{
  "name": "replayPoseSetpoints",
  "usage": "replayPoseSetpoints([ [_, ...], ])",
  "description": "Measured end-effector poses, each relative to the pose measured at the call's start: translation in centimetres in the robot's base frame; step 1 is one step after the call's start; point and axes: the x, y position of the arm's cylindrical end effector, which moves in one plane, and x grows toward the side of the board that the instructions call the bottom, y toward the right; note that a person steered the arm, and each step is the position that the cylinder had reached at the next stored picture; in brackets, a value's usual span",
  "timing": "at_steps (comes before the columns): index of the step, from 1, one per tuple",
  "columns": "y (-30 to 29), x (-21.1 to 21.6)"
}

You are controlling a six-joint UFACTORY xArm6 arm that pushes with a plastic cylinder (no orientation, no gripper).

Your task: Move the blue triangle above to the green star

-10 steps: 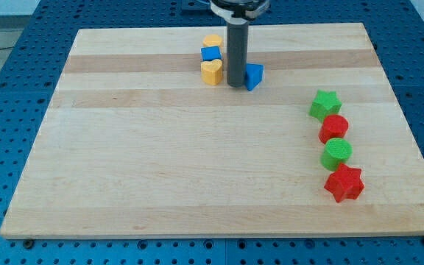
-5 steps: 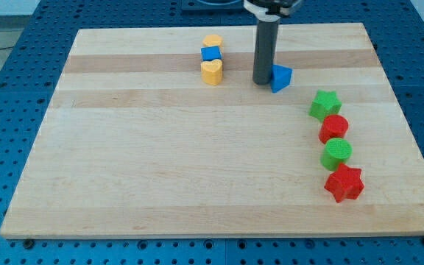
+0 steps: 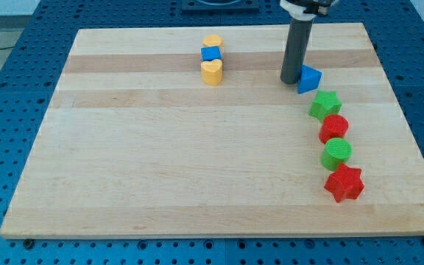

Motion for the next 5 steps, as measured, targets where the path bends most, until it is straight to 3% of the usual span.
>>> replayPoseSetpoints([
  [4,1.0,1.2],
  [5,-3.1,1.0],
])
